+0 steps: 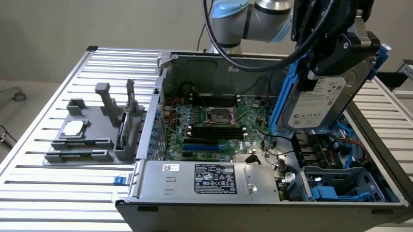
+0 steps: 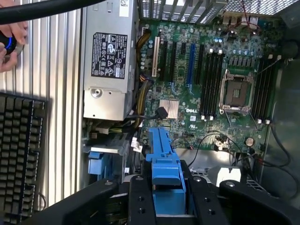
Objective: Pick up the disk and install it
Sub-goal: 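Pick up the disk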
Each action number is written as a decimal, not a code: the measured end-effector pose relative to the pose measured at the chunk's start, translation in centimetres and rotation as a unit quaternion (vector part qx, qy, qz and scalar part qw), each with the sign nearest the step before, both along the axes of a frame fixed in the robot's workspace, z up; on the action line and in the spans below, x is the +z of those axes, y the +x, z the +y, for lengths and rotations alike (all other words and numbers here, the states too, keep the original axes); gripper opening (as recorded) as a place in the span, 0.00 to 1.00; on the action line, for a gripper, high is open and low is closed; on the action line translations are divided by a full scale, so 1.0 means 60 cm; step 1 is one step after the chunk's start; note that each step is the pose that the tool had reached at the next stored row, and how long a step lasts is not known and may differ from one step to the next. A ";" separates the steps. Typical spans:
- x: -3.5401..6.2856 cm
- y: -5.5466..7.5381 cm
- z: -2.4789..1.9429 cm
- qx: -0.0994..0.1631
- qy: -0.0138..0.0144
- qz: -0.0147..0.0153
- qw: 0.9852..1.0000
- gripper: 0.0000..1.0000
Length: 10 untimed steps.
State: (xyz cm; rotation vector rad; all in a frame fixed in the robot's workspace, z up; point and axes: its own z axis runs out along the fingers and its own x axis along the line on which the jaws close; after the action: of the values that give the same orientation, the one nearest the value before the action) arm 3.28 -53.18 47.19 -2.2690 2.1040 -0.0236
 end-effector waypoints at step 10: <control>-0.002 0.026 -0.0302 0.000 0.002 0.000 1.000 0.33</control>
State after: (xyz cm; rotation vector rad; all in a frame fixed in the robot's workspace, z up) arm 4.82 -54.99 47.08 -2.2667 2.1023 -0.0195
